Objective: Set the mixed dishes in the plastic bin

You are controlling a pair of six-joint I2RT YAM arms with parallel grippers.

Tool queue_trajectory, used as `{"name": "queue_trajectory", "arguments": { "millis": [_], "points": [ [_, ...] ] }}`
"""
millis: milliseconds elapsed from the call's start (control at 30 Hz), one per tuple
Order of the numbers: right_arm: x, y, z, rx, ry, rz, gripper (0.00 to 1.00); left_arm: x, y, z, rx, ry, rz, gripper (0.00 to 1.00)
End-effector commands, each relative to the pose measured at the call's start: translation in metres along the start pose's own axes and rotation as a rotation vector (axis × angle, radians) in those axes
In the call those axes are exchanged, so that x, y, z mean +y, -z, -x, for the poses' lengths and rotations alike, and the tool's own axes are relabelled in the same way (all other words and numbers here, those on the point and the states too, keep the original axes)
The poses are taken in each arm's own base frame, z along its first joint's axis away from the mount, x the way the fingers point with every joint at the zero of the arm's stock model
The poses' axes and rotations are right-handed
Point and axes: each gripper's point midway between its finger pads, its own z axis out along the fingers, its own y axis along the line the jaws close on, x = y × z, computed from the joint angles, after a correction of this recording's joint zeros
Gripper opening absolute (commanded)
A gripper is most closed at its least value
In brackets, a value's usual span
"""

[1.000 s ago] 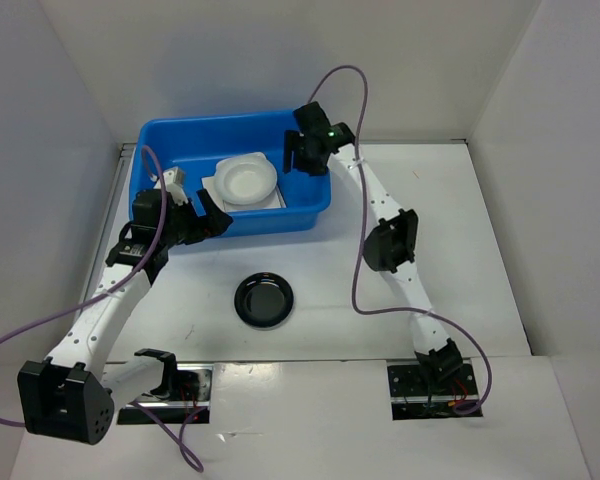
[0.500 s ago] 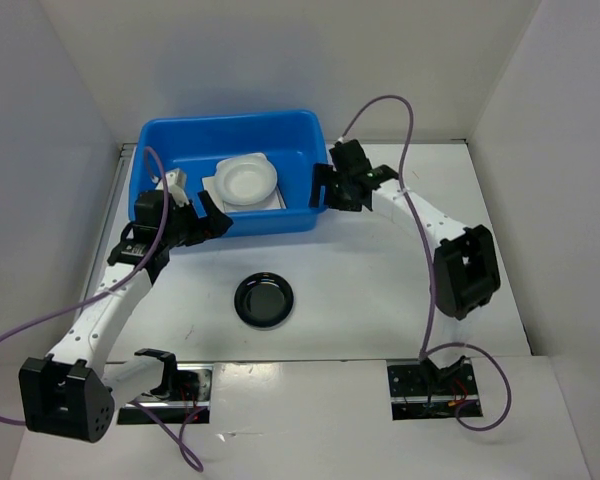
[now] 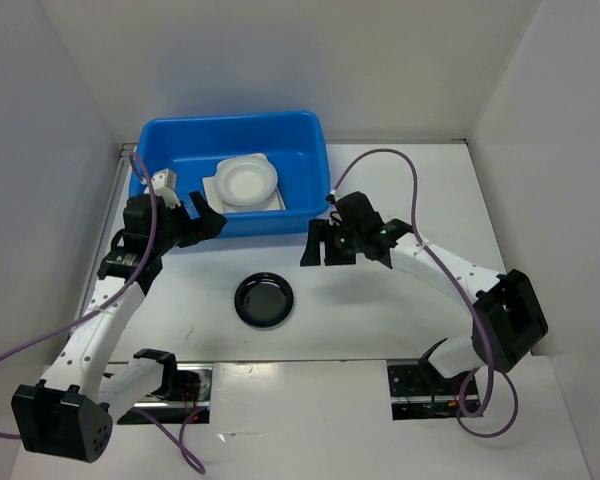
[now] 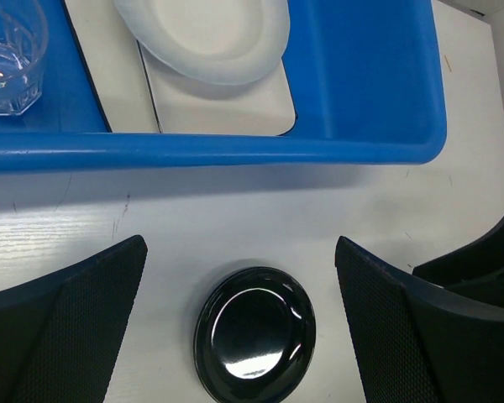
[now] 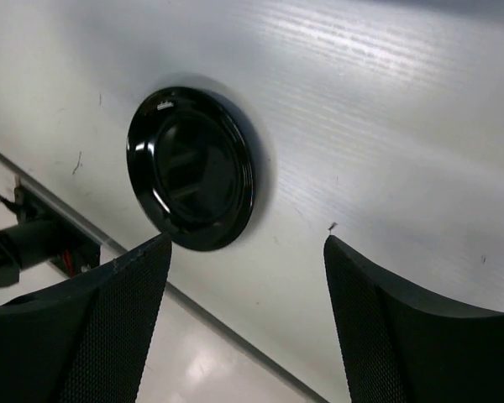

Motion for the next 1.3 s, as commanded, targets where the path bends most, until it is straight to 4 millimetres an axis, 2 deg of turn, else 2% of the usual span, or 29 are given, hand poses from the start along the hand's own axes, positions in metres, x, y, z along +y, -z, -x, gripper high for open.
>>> {"name": "queue_trajectory", "arguments": {
  "millis": [0, 67, 133, 167, 200, 267, 367, 400, 567, 667, 767, 833, 933, 1067, 1100, 1167, 1200, 1267],
  "points": [
    [0.009, 0.005, -0.01, 0.016, 0.022, 0.096, 0.78, 0.002, 0.002, 0.006, -0.015, 0.002, 0.016, 1.0],
    [0.009, -0.003, -0.027, 0.058, 0.012, 0.126, 0.71, -0.005, 0.006, 0.014, -0.026, -0.001, -0.002, 1.0],
    [0.001, -0.013, -0.032, 0.063, 0.008, 0.108, 0.61, -0.008, 0.007, 0.02, -0.03, -0.002, -0.004, 1.0],
    [-0.004, -0.016, -0.038, 0.068, 0.006, 0.105, 0.59, -0.014, 0.011, 0.029, -0.048, -0.006, -0.013, 1.0],
    [-0.002, -0.02, -0.034, 0.054, 0.011, 0.114, 0.59, -0.017, 0.012, 0.034, -0.06, -0.008, -0.019, 1.0],
    [-0.009, -0.031, -0.045, 0.087, -0.007, 0.111, 0.59, -0.02, 0.014, 0.039, -0.06, -0.019, -0.019, 1.0],
    [-0.008, -0.044, -0.052, 0.107, -0.03, 0.15, 0.59, -0.024, 0.014, 0.047, -0.065, -0.02, -0.022, 1.0],
    [-0.008, -0.047, -0.058, 0.116, -0.035, 0.151, 0.59, -0.022, 0.012, 0.046, -0.057, -0.018, -0.018, 1.0],
    [-0.004, -0.062, -0.055, 0.103, -0.044, 0.199, 0.59, -0.016, 0.002, 0.043, -0.042, -0.034, 0.003, 1.0],
    [-0.004, -0.074, -0.061, 0.114, -0.064, 0.21, 0.59, -0.013, -0.004, 0.043, -0.034, -0.05, 0.017, 1.0],
    [-0.004, -0.084, -0.075, 0.146, -0.078, 0.208, 0.58, -0.014, -0.007, 0.042, -0.026, -0.06, 0.006, 1.0],
    [0.003, -0.091, -0.083, 0.169, -0.09, 0.232, 0.56, -0.012, -0.009, 0.04, -0.017, -0.068, 0.01, 1.0],
    [0.007, -0.103, -0.099, 0.203, -0.088, 0.237, 0.46, -0.01, -0.013, 0.036, -0.003, -0.066, 0.006, 1.0],
    [0.022, -0.113, -0.112, 0.241, -0.073, 0.253, 0.34, -0.01, -0.013, 0.036, -0.003, -0.075, 0.006, 1.0],
    [0.026, -0.113, -0.116, 0.25, -0.072, 0.257, 0.19, -0.008, -0.016, 0.034, 0.005, -0.074, 0.01, 1.0],
    [0.022, -0.114, -0.122, 0.262, -0.074, 0.225, 0.0, -0.008, -0.016, 0.034, 0.005, -0.083, 0.01, 1.0],
    [0.022, -0.109, -0.119, 0.253, -0.073, 0.214, 0.0, -0.006, -0.016, 0.03, 0.013, -0.081, 0.014, 1.0],
    [0.01, -0.098, -0.123, 0.251, -0.07, 0.147, 0.0, -0.006, -0.016, 0.03, 0.013, -0.081, 0.014, 1.0]
  ]
}}
